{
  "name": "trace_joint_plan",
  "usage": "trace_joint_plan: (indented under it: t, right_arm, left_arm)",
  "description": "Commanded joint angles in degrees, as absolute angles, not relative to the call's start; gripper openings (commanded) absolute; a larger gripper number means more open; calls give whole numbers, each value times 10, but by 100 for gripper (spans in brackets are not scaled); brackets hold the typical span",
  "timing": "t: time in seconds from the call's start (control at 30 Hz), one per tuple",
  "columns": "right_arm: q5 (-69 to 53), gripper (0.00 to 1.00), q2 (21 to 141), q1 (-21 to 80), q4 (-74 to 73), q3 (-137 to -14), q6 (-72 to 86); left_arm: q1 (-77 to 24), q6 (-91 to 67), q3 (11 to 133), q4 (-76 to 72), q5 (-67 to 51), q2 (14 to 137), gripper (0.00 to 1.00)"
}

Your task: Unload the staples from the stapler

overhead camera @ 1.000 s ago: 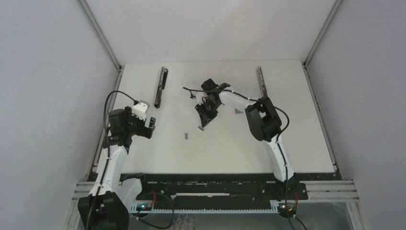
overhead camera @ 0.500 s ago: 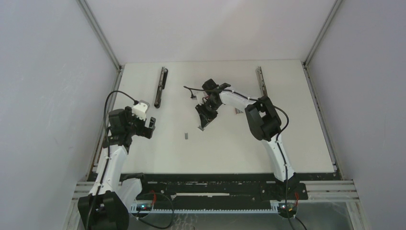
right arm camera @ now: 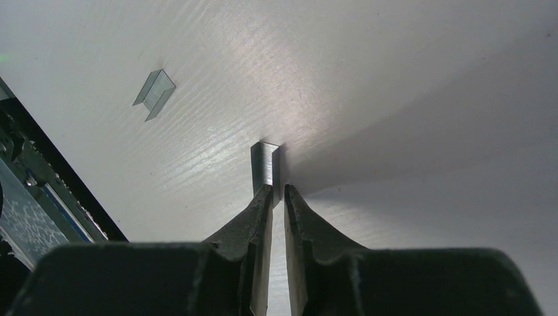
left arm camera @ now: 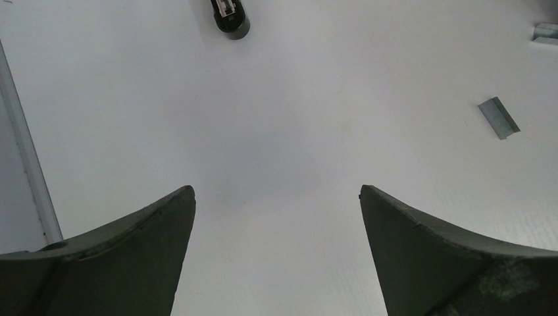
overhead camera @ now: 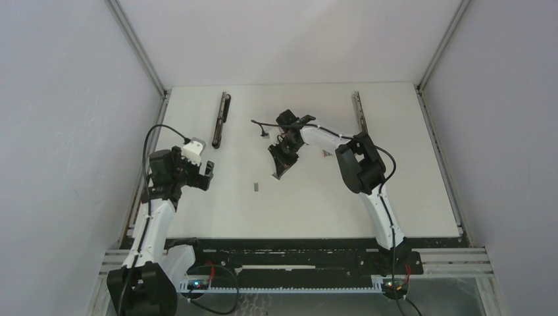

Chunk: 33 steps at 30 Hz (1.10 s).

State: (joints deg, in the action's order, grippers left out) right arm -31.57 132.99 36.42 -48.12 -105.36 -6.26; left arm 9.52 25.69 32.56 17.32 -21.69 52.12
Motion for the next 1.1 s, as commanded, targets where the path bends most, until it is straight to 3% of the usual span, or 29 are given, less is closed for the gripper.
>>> trace_joint_plan:
  t: [0.0,0.17,0.37,0.6,1.07]
  right_arm:
    - [-277,12,1360,368,-493,-1049,-60]
    - [-292,5,1361,358,-495,-1049,-53]
    - [-320,6,1374,347,-510,-1056,-47]
    - [-320,20,1377,335,-521,-1060,-36]
    - [-148,41,1273,373,-489,-1042,-76]
  left_arm:
    - [102,265,330,168,-231,519,100]
    - [102,265,330,167,-231,519,100]
    - [101,265,330,168,-231,522,100]
    - [101,265,330,168,-229,521,100]
    - [101,265,330,168,-229,523,100]
